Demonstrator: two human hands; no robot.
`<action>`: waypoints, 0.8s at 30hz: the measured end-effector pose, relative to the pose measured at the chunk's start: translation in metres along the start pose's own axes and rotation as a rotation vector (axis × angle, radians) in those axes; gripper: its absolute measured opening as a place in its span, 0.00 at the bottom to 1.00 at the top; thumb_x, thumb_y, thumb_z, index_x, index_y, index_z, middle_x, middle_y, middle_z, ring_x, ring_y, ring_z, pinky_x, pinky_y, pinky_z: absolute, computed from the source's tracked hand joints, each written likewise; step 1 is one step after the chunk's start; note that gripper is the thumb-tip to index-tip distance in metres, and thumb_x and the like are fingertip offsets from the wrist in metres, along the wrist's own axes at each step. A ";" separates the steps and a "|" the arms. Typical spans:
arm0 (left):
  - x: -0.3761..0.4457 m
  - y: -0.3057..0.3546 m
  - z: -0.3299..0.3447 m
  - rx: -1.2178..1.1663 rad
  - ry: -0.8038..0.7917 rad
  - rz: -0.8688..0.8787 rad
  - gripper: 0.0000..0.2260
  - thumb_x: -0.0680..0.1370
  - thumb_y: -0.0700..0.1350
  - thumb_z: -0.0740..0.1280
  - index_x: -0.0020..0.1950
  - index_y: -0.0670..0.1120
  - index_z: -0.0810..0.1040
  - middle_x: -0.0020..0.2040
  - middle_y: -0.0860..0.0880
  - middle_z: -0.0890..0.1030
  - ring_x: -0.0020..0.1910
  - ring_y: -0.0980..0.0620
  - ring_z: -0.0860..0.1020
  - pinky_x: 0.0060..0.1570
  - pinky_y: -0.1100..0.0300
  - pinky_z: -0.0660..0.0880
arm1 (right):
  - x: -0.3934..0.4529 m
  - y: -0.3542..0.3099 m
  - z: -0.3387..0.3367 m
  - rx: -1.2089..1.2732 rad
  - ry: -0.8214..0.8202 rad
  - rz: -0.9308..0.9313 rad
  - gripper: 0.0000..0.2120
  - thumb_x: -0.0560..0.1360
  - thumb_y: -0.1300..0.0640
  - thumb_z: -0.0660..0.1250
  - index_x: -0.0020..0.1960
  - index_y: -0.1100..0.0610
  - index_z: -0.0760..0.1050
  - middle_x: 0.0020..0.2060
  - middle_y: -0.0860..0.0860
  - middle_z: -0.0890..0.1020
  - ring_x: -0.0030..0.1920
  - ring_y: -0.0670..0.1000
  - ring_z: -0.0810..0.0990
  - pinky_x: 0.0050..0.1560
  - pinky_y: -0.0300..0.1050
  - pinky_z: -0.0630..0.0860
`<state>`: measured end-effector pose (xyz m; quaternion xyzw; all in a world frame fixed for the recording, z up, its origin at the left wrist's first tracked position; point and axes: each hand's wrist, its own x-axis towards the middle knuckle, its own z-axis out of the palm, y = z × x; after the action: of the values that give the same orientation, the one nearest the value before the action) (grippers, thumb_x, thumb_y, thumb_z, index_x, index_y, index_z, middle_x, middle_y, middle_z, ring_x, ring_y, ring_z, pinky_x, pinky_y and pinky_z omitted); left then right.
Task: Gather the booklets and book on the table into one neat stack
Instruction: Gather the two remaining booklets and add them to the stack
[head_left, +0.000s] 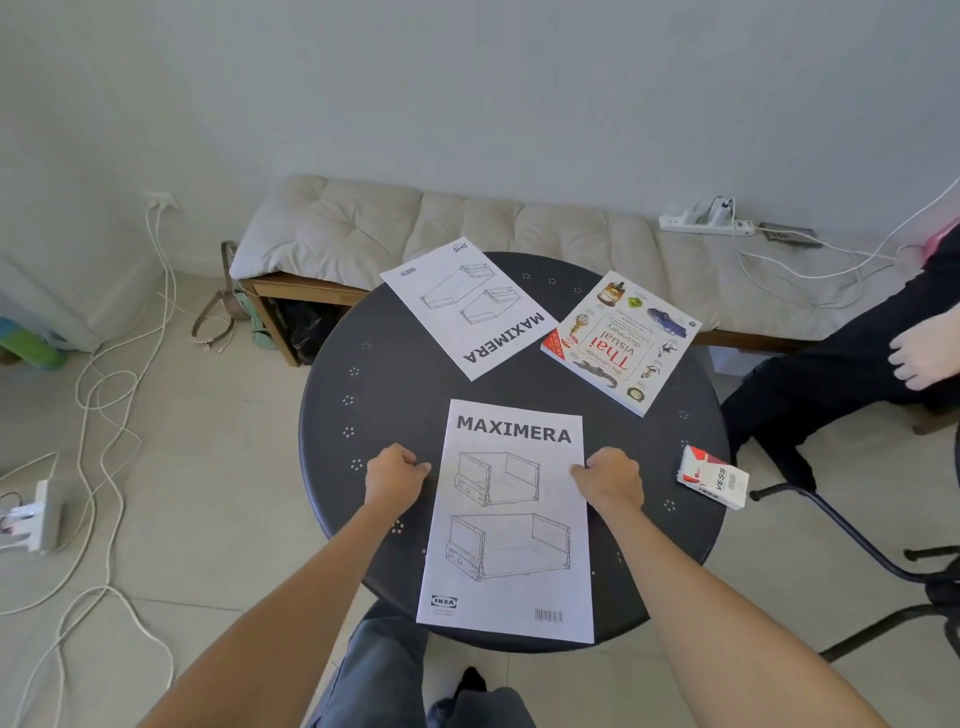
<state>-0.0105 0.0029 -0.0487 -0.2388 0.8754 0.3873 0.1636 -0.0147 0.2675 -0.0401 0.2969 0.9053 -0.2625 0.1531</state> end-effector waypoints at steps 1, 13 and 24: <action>0.010 0.006 -0.008 -0.014 -0.001 -0.007 0.11 0.76 0.46 0.68 0.54 0.40 0.79 0.53 0.43 0.81 0.55 0.43 0.78 0.57 0.54 0.74 | 0.006 -0.010 -0.004 0.011 -0.009 -0.025 0.09 0.73 0.52 0.68 0.41 0.59 0.77 0.40 0.51 0.81 0.39 0.53 0.80 0.32 0.41 0.71; 0.151 0.092 -0.069 -0.221 -0.141 -0.140 0.11 0.77 0.50 0.67 0.51 0.43 0.80 0.55 0.42 0.81 0.57 0.41 0.79 0.62 0.48 0.75 | 0.092 -0.147 -0.038 0.065 -0.111 -0.203 0.22 0.76 0.51 0.66 0.69 0.56 0.71 0.68 0.54 0.73 0.67 0.56 0.72 0.64 0.48 0.69; 0.241 0.117 -0.045 -0.246 -0.156 -0.221 0.18 0.74 0.47 0.66 0.56 0.35 0.79 0.57 0.36 0.81 0.57 0.37 0.80 0.58 0.45 0.77 | 0.178 -0.198 -0.011 -0.033 -0.138 -0.192 0.23 0.75 0.57 0.67 0.69 0.57 0.68 0.63 0.54 0.77 0.62 0.56 0.76 0.51 0.44 0.72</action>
<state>-0.2795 -0.0332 -0.0635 -0.3210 0.7744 0.4883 0.2424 -0.2764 0.2195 -0.0322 0.1874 0.9210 -0.2809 0.1941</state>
